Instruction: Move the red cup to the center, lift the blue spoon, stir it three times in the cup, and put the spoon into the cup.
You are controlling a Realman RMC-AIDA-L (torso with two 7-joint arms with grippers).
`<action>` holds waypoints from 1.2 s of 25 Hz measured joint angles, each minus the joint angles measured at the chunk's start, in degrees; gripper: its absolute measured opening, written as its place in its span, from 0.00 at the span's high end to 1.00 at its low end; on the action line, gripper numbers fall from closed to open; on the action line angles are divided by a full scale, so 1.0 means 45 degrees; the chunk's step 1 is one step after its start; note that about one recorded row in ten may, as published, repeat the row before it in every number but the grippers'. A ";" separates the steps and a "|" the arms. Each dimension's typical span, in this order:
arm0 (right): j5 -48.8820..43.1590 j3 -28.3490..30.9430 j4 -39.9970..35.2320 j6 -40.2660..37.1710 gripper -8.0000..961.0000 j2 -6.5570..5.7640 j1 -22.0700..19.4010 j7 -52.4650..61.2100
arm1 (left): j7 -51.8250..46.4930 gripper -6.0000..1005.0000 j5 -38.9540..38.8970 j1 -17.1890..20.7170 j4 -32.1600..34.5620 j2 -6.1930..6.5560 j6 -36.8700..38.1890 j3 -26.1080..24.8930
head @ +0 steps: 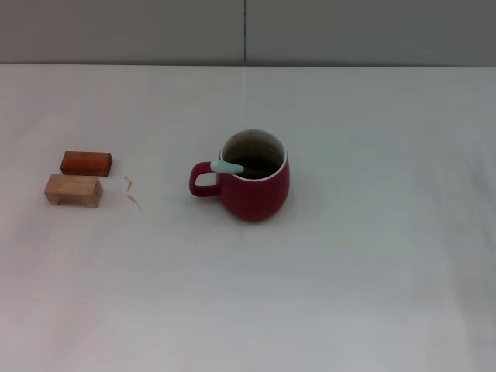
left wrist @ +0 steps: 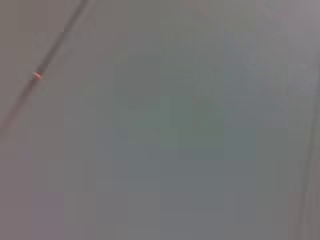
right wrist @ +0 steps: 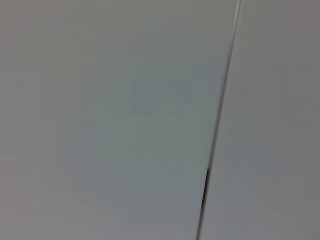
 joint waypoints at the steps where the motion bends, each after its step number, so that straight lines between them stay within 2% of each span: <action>1: 0.0014 0.0018 -0.0026 0.0000 0.24 -0.0003 -0.0001 0.0000 | 0.0000 0.22 0.0000 0.0000 0.0000 0.0000 0.0000 0.0000; 3: 0.0036 0.0036 -0.0091 -0.0001 0.24 -0.0004 -0.0002 0.0000 | 0.0418 0.22 -0.0352 0.0001 -0.0544 0.0021 -0.0027 -0.0296; 4: 0.0040 0.0041 -0.0119 -0.0001 0.24 -0.0004 -0.0002 0.0000 | 0.1878 0.22 -0.1248 0.0063 -0.1463 -0.0115 -0.0164 -0.0898; 7: 0.0062 0.0058 -0.0154 0.0000 0.24 -0.0004 -0.0002 0.0000 | 0.4357 0.22 -0.2070 0.0110 -0.2302 -0.0298 -0.0339 -0.1366; 17: 0.0094 0.0238 -0.0266 0.0000 0.24 -0.0004 -0.0002 0.0000 | 1.1412 0.22 -0.2374 0.0150 -0.4352 -0.0317 -0.0998 -0.1413; 22: 0.0098 0.0290 -0.0279 -0.0030 0.24 -0.0004 -0.0069 -0.0003 | 1.3831 0.22 -0.2433 0.0202 -0.5420 -0.0315 -0.1247 -0.1749; 25: 0.0098 0.0433 -0.0281 -0.0068 0.24 -0.0004 -0.0111 -0.0007 | 1.5147 0.22 -0.2450 0.0203 -0.6030 -0.0309 -0.2170 -0.1965; 30: 0.0098 0.0472 -0.0527 0.0012 0.24 -0.0004 -0.0050 -0.0026 | 1.5943 0.22 -0.2461 0.0134 -0.6604 -0.0310 -0.3007 -0.2028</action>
